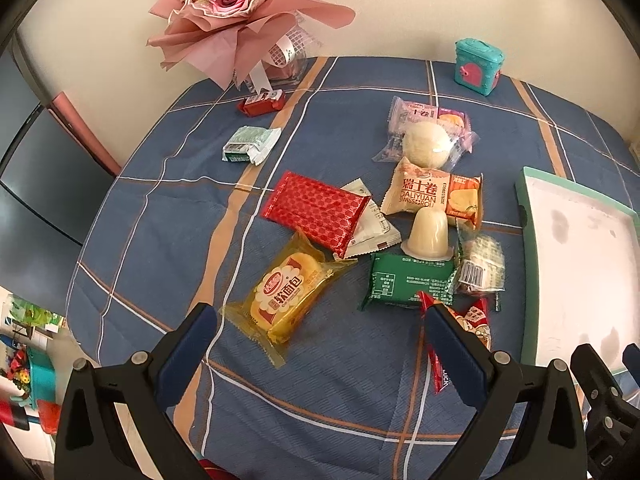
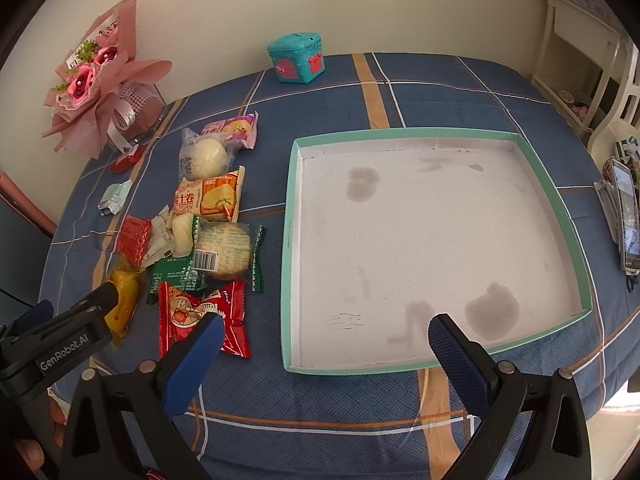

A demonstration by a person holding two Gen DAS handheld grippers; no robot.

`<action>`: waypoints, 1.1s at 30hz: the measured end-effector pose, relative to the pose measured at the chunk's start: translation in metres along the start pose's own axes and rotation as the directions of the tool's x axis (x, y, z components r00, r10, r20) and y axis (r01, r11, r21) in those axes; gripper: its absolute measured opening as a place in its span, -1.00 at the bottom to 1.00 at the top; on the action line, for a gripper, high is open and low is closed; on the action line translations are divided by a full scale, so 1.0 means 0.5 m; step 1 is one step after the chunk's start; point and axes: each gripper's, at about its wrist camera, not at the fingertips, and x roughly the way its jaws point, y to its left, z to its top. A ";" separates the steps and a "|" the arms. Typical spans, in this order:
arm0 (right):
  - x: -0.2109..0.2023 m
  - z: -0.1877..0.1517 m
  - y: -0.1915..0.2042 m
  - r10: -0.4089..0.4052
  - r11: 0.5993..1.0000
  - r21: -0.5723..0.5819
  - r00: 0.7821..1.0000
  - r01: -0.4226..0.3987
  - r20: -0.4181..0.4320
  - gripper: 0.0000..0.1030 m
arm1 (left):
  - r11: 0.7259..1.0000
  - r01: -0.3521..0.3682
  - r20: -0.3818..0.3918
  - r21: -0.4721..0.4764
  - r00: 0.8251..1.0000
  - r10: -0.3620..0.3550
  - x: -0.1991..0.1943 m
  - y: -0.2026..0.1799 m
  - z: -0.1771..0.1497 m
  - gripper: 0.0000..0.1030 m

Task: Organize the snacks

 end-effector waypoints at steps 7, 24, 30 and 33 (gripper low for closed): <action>0.000 -0.001 0.004 0.001 1.000 -0.008 1.000 -0.001 0.000 1.00 | 1.000 0.005 0.004 -0.005 1.000 -0.005 0.001 0.003 0.000 1.00; 0.001 -0.004 0.010 -0.002 1.000 -0.012 1.000 0.002 -0.001 1.00 | 0.998 0.066 0.028 0.011 0.997 -0.066 -0.004 -0.002 0.002 1.00; 0.001 -0.003 0.008 -0.003 1.000 -0.011 1.000 0.003 -0.001 1.00 | 0.994 0.110 0.018 -0.008 0.994 -0.110 -0.004 0.001 0.003 1.00; 0.001 -0.003 0.008 -0.003 1.000 -0.012 1.000 0.002 -0.001 1.00 | 0.991 0.129 0.016 -0.023 0.992 -0.129 -0.004 0.003 0.003 1.00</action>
